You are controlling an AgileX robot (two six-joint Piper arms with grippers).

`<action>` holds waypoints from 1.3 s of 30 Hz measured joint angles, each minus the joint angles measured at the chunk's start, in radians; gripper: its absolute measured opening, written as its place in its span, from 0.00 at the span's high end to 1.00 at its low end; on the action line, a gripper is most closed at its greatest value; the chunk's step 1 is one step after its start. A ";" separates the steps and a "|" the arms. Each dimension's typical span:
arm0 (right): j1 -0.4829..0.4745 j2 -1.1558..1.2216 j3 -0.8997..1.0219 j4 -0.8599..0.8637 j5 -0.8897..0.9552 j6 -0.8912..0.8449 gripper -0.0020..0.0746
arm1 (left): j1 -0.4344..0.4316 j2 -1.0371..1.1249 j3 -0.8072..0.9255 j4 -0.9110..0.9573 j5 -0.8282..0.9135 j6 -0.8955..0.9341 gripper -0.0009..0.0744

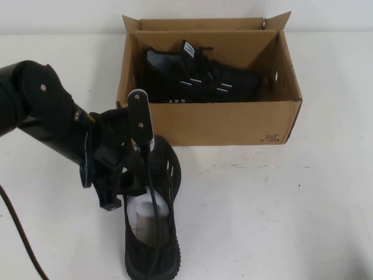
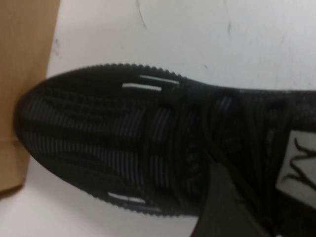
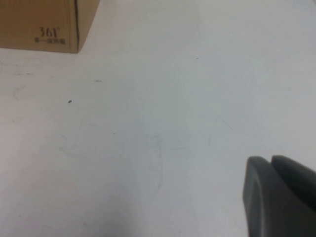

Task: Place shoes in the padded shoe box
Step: Pick up the shoe from the table

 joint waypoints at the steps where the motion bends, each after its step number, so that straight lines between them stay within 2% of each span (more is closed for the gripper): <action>1: 0.000 0.000 0.000 0.000 0.000 0.000 0.98 | 0.000 0.000 -0.002 0.009 0.009 -0.004 0.54; 11: 0.000 0.000 0.000 0.000 0.000 0.000 0.98 | -0.082 0.048 -0.117 0.139 0.099 -0.094 0.54; 21: 0.000 0.000 0.000 0.000 0.000 0.000 0.98 | -0.095 0.127 -0.158 0.217 0.146 -0.157 0.55; 29: 0.000 0.000 0.000 0.000 0.000 0.000 0.98 | -0.111 0.127 -0.159 0.226 0.158 -0.143 0.72; 39: 0.000 0.000 0.000 0.000 0.000 0.000 0.98 | -0.111 0.123 -0.162 0.228 0.165 -0.137 0.80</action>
